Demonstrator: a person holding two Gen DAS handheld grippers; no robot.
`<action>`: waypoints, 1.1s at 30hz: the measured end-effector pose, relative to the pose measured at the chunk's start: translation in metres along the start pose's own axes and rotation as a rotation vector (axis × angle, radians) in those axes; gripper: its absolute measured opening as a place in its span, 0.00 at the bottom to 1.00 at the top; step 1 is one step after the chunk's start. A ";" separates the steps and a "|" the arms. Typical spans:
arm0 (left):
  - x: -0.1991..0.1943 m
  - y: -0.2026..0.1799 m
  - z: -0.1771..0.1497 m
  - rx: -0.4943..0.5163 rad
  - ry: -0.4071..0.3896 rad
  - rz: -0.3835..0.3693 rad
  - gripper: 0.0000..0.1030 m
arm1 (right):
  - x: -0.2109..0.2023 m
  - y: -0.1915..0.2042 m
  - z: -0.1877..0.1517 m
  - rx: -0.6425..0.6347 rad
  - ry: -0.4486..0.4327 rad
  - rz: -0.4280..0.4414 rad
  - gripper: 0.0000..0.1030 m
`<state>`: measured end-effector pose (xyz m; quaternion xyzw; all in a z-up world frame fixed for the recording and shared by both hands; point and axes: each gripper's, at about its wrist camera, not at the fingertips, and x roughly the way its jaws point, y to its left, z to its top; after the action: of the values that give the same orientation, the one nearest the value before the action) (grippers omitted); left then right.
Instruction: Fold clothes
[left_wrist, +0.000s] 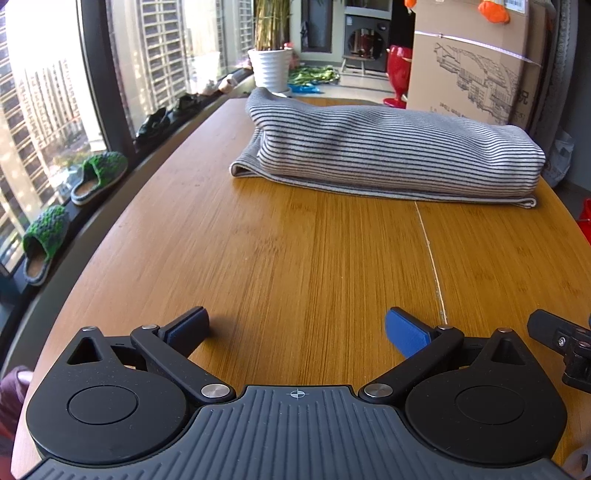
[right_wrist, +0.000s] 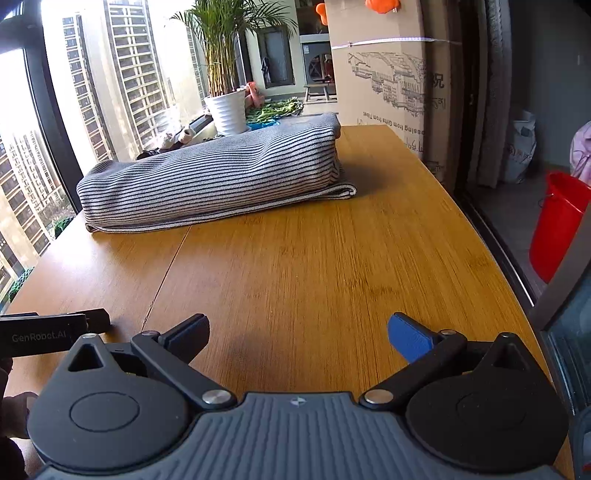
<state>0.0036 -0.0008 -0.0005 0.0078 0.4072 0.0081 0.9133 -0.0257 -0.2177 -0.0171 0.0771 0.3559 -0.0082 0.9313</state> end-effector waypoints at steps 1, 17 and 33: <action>0.004 -0.001 0.004 -0.003 -0.010 0.002 1.00 | 0.002 0.000 0.001 -0.001 0.003 -0.004 1.00; 0.049 -0.017 0.043 -0.025 -0.128 0.010 1.00 | 0.024 -0.005 0.013 0.027 -0.040 -0.017 1.00; 0.053 -0.021 0.040 -0.021 -0.140 0.004 1.00 | 0.031 0.003 0.017 -0.020 -0.026 -0.043 1.00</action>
<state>0.0689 -0.0207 -0.0139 -0.0003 0.3421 0.0135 0.9396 0.0092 -0.2162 -0.0245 0.0603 0.3456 -0.0256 0.9361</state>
